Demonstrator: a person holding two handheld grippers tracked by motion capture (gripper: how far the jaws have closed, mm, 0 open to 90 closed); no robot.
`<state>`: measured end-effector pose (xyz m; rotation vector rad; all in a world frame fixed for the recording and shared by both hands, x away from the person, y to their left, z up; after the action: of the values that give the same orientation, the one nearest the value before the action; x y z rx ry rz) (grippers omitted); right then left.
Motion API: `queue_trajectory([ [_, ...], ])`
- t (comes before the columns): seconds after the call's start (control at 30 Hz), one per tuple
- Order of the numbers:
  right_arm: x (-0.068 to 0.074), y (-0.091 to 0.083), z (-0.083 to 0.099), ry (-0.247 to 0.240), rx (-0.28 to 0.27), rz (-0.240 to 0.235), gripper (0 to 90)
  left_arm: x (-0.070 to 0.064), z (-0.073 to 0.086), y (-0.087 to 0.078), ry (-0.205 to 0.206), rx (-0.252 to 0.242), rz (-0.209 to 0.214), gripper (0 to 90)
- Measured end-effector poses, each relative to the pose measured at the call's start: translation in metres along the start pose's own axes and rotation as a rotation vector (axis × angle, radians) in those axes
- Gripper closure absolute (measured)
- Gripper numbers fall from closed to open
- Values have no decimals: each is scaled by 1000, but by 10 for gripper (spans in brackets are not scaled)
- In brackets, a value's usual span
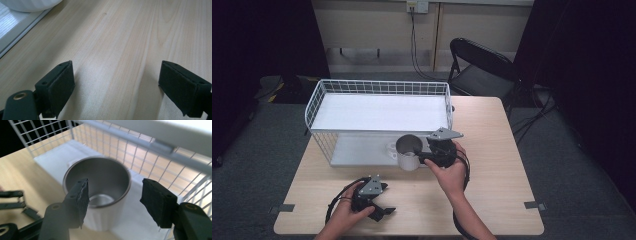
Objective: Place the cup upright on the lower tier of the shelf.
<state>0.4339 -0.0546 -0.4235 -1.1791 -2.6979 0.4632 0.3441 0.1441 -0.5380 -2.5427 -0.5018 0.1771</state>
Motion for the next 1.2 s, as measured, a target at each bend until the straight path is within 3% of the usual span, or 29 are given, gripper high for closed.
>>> queue_trajectory([
  [0.03,0,0,0,0,0,0,381,0,0,0,0,0,0,125],
  [0.1,1,-2,5,55,30,-41,351,0,0,0,0,0,0,125],
  [0.33,8,-6,13,28,14,-38,317,0,0,0,0,0,0,125],
  [0.6,12,-2,26,18,48,-18,298,0,0,0,1,0,0,125],
  [0.73,14,5,32,20,68,6,294,0,0,0,1,0,0,125],
  [1.2,21,27,46,40,93,21,250,0,0,0,0,0,1,122],
])
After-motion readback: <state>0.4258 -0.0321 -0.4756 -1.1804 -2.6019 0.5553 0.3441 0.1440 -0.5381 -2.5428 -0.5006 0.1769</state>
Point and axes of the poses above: each handheld gripper's, and its own axes: y roughly forward along the jaws, z roughly out of its underside, x roughly to its left, the point moved 5 cm from there along y, roughly forward along the jaws, and after that the axes turned 11 degrees about -x, right-handed, at the moved point
